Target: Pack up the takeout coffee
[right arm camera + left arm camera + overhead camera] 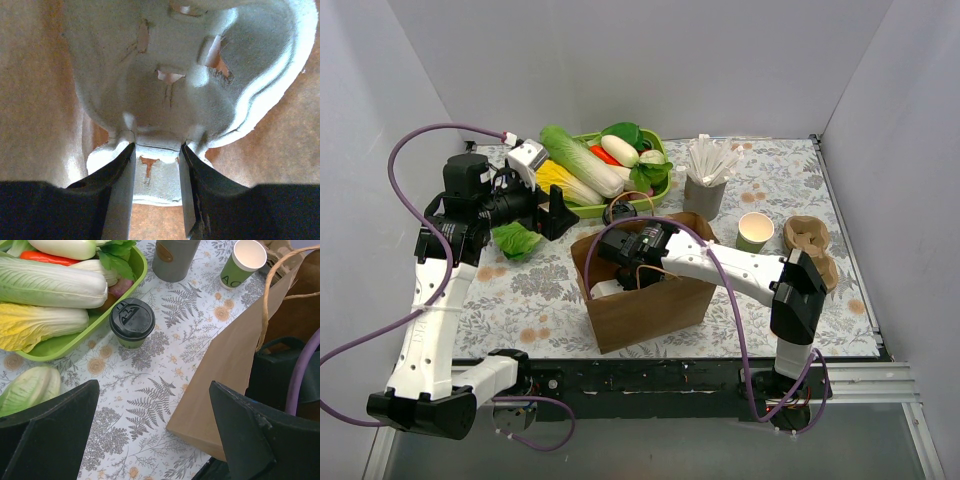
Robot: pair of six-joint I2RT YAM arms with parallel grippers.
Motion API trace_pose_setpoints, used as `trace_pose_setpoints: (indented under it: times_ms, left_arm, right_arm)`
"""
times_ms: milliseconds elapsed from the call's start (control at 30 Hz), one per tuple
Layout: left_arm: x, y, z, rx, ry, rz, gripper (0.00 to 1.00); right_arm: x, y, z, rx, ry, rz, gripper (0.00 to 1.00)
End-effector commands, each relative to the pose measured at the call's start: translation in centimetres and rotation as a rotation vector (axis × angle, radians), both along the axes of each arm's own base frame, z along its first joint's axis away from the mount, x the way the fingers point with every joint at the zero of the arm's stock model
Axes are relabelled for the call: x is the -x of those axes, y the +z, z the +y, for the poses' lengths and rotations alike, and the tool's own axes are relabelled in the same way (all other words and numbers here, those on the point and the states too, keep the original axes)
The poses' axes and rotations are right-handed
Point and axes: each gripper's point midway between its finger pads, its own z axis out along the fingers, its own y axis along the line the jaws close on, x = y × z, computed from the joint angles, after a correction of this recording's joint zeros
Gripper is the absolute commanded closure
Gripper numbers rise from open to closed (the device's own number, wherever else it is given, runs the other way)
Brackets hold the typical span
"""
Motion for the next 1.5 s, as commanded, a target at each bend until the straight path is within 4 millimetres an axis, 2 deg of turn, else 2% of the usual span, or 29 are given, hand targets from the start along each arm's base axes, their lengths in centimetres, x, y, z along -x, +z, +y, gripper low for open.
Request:
trace_pose_setpoints:
  times_ms: [0, 100, 267, 400, 433, 533, 633, 667, 767, 867, 1033, 1200, 1367, 1467]
  left_arm:
    - [0.7, 1.5, 0.3, -0.006, 0.003, -0.047, 0.06]
    - [0.8, 1.3, 0.4, -0.007, 0.005, -0.042, 0.06]
    - [1.3, 1.1, 0.3, -0.002, -0.004, -0.035, 0.05]
    - [1.3, 1.4, 0.3, -0.001, -0.004, -0.044, 0.05]
    - [1.3, 1.3, 0.2, 0.0, -0.007, -0.042, 0.05]
    - [1.4, 2.0, -0.1, 0.012, -0.031, -0.061, 0.05]
    - [2.3, 2.9, -1.2, 0.05, -0.11, -0.077, 0.05]
    - [2.9, 3.2, -1.8, 0.074, -0.154, -0.074, 0.05]
    - [3.6, 3.5, -2.7, 0.115, -0.212, -0.056, 0.04]
    - [4.7, 3.8, -3.6, 0.165, -0.28, -0.02, 0.04]
    - [6.5, 3.5, -4.9, 0.249, -0.391, 0.063, 0.04]
    - [6.7, 3.8, -5.6, 0.312, -0.439, 0.11, 0.04]
    - [6.5, 4.3, -5.6, 0.298, -0.452, 0.088, 0.03]
    - [5.7, 4.0, -5.7, 0.3, -0.438, 0.084, 0.03]
  right_arm:
    - [-0.2, 2.0, 0.0, -0.032, -0.015, -0.039, 0.6]
    - [0.1, 2.7, 0.1, -0.045, -0.014, -0.029, 0.49]
    - [0.2, 3.7, 0.5, -0.066, -0.018, -0.032, 0.38]
    - [0.2, 4.3, 0.3, -0.063, -0.024, -0.041, 0.17]
    - [0.2, 4.5, 0.3, -0.068, -0.023, -0.043, 0.15]
    - [0.0, 6.3, 0.7, -0.107, -0.032, -0.059, 0.14]
    - [-0.7, 9.4, 1.8, -0.199, -0.06, -0.108, 0.12]
    - [-1.0, 11.1, 2.2, -0.248, -0.065, -0.132, 0.12]
    - [-1.4, 13.4, 3.0, -0.345, -0.091, -0.17, 0.09]
    - [-2.2, 14.8, 3.2, -0.413, -0.111, -0.232, 0.05]
    - [-2.7, 15.7, 3.5, -0.454, -0.127, -0.264, 0.03]
    - [-2.0, 14.5, 3.1, -0.424, -0.135, -0.219, 0.03]
    - [-1.0, 15.2, 3.7, -0.459, -0.143, -0.165, 0.04]
    - [-1.3, 15.7, 4.1, -0.485, -0.153, -0.175, 0.04]
